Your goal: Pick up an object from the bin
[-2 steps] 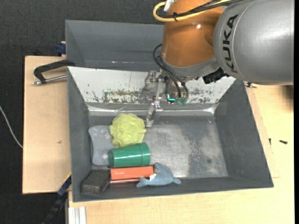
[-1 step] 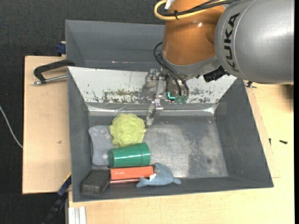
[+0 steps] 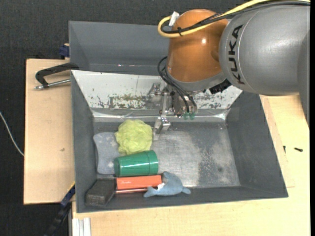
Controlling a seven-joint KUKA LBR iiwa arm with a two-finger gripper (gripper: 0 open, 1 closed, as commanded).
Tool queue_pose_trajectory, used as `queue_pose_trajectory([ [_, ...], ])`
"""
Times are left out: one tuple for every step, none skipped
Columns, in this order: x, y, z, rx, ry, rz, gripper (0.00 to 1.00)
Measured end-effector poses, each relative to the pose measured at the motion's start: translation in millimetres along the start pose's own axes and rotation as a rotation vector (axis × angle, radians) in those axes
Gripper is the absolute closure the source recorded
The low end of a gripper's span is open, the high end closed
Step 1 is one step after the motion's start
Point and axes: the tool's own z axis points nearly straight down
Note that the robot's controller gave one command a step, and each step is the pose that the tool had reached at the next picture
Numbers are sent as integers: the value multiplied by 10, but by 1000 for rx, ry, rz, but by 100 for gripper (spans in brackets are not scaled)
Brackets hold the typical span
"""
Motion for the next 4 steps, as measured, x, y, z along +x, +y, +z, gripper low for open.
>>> queue_pose_trajectory([
  [178, 414, 405, 1, 5, -85, 0],
  [125, 593, 1231, -9, -13, -359, 100],
  [126, 595, 1232, -9, -12, -360, 100],
  [28, 589, -455, -2, -5, -414, 100],
])
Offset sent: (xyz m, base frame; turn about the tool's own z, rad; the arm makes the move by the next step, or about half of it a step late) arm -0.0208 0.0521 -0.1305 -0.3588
